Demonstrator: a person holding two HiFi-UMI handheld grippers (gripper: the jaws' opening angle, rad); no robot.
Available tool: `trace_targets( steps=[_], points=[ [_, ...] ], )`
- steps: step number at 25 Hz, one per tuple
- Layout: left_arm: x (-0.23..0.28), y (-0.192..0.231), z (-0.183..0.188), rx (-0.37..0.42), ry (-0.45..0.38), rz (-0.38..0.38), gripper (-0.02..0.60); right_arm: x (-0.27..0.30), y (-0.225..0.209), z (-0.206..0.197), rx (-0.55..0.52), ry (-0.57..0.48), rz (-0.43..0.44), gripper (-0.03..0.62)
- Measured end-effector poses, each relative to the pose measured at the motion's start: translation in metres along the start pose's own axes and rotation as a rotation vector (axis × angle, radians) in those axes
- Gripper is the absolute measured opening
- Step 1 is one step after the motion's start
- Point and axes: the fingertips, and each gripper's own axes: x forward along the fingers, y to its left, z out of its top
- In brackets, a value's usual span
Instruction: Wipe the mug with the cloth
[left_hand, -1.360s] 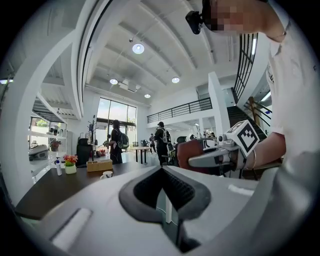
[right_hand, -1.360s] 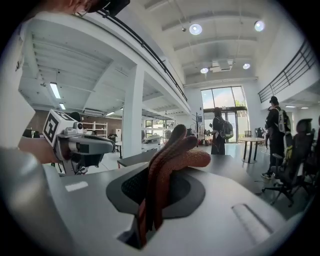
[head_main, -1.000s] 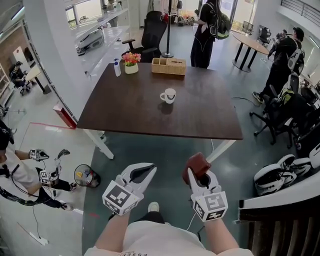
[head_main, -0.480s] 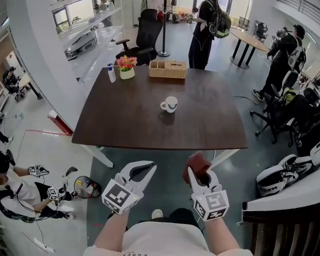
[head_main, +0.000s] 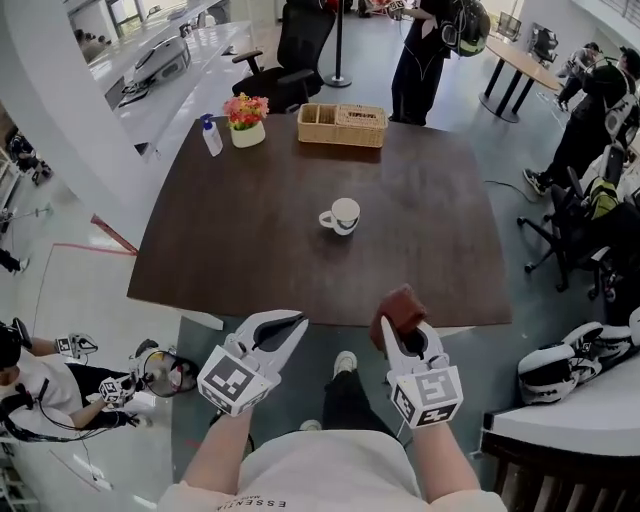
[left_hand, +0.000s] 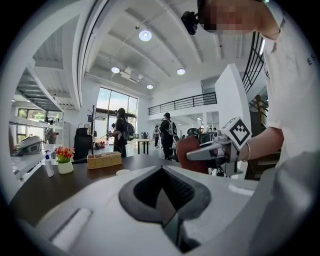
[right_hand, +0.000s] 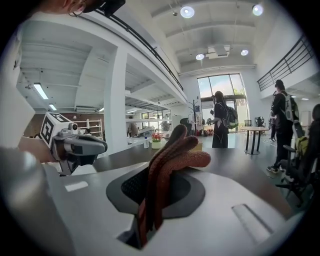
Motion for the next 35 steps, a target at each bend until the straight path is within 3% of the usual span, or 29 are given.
trace_targets(
  steps=[9,16,23,28,31,33,35],
  points=[
    [0.1,0.106,-0.02,-0.061,0.042,0.074,0.005,0.123,-0.083,0.011,-0.002,0.044,0.09,0.078],
    [0.155,0.157,-0.049,-0.133,0.091,0.063,0.005,0.189,-0.119,-0.012,0.042,0.149,0.121,0.078],
    [0.186,0.199,-0.087,-0.194,0.157,-0.033,0.005,0.244,-0.14,-0.024,0.06,0.22,0.094,0.078],
    [0.214,0.235,-0.116,-0.114,0.177,-0.095,0.01,0.296,-0.158,-0.037,0.083,0.256,0.068,0.078],
    [0.228,0.239,-0.139,-0.061,0.225,-0.156,0.063,0.311,-0.164,-0.053,0.094,0.291,0.059,0.078],
    [0.236,0.239,-0.147,-0.06,0.23,-0.2,0.162,0.314,-0.167,-0.065,0.11,0.32,0.049,0.078],
    [0.244,0.242,-0.152,-0.062,0.224,-0.237,0.197,0.318,-0.169,-0.073,0.123,0.337,0.046,0.078]
  ],
)
